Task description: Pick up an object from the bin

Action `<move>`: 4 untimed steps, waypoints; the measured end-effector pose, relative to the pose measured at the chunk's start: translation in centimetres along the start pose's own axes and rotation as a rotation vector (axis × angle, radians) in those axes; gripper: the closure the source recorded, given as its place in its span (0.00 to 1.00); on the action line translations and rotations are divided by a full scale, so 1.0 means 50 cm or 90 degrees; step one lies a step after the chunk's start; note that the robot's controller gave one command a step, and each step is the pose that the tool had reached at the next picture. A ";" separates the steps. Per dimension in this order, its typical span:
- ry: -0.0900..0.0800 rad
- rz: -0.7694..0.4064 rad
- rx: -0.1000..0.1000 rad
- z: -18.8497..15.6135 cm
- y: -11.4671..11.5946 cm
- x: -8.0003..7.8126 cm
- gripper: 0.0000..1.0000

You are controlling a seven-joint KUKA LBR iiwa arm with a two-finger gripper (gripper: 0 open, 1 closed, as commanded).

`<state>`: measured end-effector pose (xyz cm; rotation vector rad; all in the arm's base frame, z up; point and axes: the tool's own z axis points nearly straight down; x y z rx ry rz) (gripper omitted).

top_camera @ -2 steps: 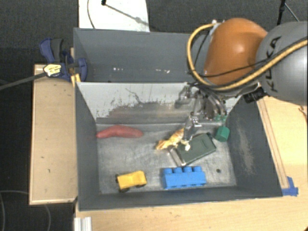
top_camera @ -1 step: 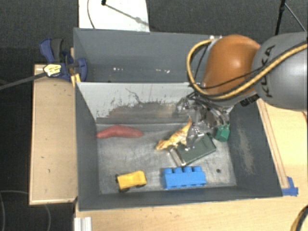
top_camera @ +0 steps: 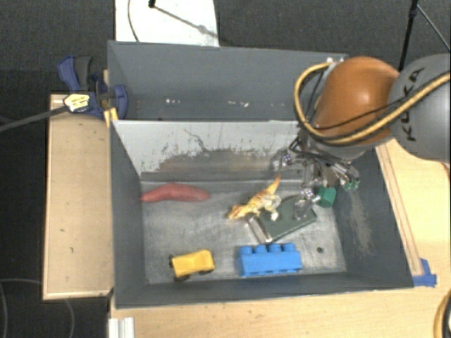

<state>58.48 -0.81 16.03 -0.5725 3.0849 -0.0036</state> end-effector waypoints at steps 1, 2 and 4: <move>0.001 -0.024 -0.002 0.017 0.025 -0.014 0.00; 0.008 -0.186 -0.001 0.157 0.044 -0.035 0.00; -0.001 -0.180 0.003 0.147 0.040 -0.042 1.00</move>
Offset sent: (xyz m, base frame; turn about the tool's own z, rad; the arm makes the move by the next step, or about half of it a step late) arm 0.0063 0.0296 -0.0903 -0.2932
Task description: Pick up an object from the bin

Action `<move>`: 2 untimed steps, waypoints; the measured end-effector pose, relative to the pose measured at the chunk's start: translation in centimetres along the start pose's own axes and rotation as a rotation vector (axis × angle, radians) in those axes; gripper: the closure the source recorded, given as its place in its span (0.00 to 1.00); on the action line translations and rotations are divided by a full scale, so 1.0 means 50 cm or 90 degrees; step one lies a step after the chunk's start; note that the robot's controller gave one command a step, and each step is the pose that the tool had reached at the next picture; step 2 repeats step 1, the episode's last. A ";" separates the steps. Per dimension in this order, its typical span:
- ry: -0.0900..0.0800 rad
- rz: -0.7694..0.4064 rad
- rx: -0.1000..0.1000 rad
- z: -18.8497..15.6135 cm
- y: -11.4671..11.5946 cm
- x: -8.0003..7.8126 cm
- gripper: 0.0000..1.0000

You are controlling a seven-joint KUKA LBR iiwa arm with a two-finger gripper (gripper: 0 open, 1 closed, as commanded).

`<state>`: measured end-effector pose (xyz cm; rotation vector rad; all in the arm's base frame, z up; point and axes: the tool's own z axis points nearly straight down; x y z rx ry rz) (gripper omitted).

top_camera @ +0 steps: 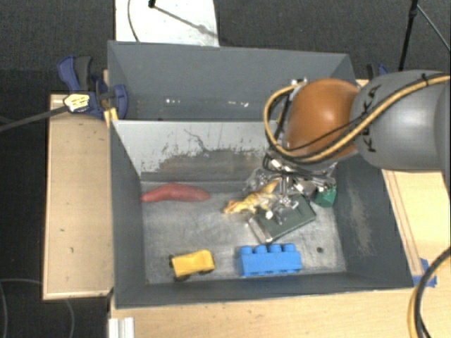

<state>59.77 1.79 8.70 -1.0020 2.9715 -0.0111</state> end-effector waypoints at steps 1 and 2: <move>-0.001 0.003 -0.004 -0.066 -0.002 -0.003 1.00; -0.001 0.003 -0.004 -0.066 -0.002 -0.003 1.00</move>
Offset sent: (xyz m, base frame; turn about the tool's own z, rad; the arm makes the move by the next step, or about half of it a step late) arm 0.0000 0.0002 0.0614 0.0000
